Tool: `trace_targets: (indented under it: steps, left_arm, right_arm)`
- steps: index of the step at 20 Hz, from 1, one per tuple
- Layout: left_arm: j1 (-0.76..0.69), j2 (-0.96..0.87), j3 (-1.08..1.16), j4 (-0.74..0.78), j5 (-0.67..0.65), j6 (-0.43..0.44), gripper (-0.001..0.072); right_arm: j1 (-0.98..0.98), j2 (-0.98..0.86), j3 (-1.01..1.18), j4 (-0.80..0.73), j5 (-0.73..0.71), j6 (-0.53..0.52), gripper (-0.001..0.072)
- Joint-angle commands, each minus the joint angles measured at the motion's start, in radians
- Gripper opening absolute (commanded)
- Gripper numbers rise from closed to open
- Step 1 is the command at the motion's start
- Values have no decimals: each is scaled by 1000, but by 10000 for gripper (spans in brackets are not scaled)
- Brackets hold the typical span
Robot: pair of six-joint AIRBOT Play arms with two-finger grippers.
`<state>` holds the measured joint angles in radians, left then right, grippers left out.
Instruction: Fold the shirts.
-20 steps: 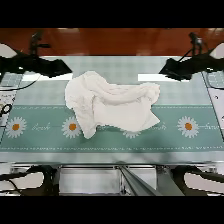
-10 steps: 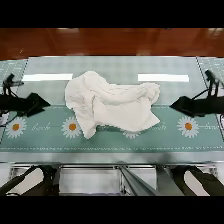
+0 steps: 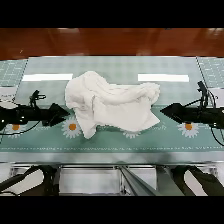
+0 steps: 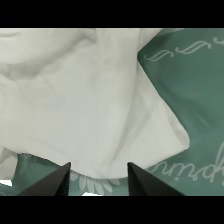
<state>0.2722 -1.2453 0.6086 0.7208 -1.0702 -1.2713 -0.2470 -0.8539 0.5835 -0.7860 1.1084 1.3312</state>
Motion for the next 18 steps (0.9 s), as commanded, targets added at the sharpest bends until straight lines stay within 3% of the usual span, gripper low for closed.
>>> trace_targets:
  steps: [1,5,8,9,10,11,14,18]
  left_arm:
    - [-115,-60,-4,-45,127,-28,504]
    - [-221,-124,52,-53,155,-28,503]
    - [-289,-169,117,-55,154,-77,494]
    - [-306,-183,140,-55,148,-77,394]
    - [-315,-198,162,-55,127,-76,97]
    - [-321,-206,181,-56,108,-65,28]
    - [-320,-207,214,-40,57,-39,27]
    - [-320,-207,219,-33,46,-40,28]
  right_arm:
    - [-1,3,-8,17,-9,-9,414]
    - [-1,3,-8,17,-22,-7,414]
    - [-7,3,-8,-19,-41,15,415]
    - [-33,3,-8,-63,-37,41,414]
    - [-72,3,-8,-98,-17,48,415]
    - [-125,3,-8,-144,8,48,415]
    - [-252,1,-42,-210,33,46,415]
    - [-224,-48,-112,-129,32,-35,416]
